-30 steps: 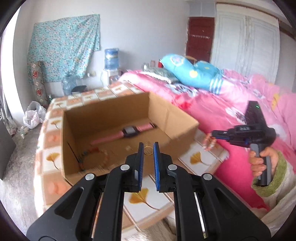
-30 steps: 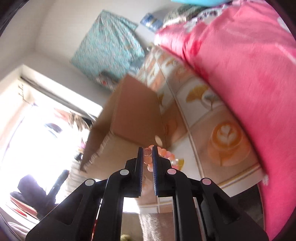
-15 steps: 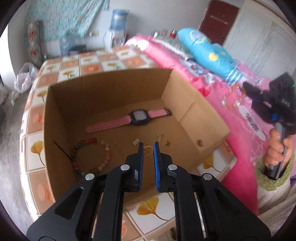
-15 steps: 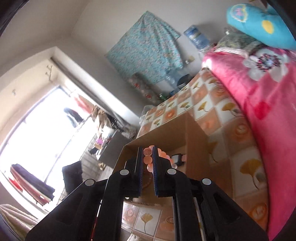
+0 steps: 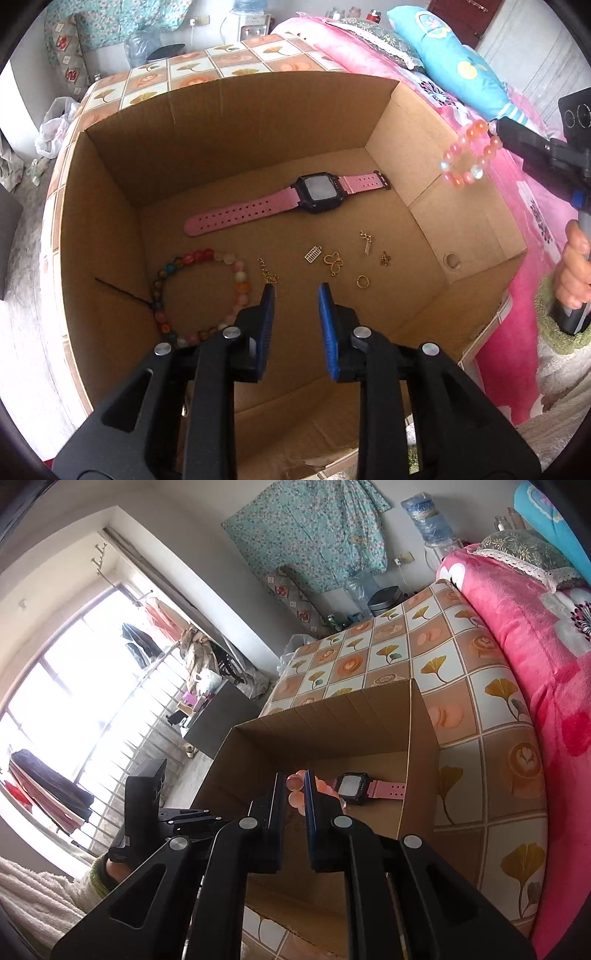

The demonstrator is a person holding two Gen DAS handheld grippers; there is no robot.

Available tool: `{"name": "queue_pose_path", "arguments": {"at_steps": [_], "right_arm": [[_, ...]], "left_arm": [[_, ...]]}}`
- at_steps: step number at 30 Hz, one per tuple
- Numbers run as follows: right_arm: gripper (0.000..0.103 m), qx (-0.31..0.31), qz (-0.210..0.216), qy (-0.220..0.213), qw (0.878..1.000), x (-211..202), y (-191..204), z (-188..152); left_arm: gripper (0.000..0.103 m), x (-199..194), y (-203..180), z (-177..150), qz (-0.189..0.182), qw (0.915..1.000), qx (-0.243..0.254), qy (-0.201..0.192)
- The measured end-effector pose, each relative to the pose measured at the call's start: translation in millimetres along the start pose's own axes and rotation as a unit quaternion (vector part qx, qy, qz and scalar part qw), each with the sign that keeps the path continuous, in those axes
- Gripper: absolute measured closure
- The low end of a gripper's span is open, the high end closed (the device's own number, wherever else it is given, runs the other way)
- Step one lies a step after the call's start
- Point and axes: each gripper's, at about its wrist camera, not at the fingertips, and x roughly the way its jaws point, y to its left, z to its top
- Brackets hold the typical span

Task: Organize jewelry
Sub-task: 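Open both tools above the box to drop the bracelet and pendant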

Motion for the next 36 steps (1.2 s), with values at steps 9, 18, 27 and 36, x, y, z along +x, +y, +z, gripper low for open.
{"name": "queue_pose_path", "arguments": {"at_steps": [9, 18, 27, 36], "right_arm": [[0.093, -0.019, -0.035, 0.037, 0.999, 14, 7, -1], [0.093, -0.033, -0.022, 0.105, 0.994, 50, 29, -4], [0.092, -0.027, -0.018, 0.219, 0.975, 125, 53, -26], [0.085, -0.021, -0.115, 0.109, 0.987, 61, 54, -29]], "left_arm": [[0.065, -58, 11, -14, 0.016, 0.9931, -0.031, -0.112], [0.047, -113, 44, -51, 0.069, 0.9697, -0.100, -0.212], [0.035, -111, 75, -76, 0.055, 0.9637, -0.149, -0.215], [0.030, -86, 91, -83, -0.010, 0.9670, -0.175, -0.185]]}}
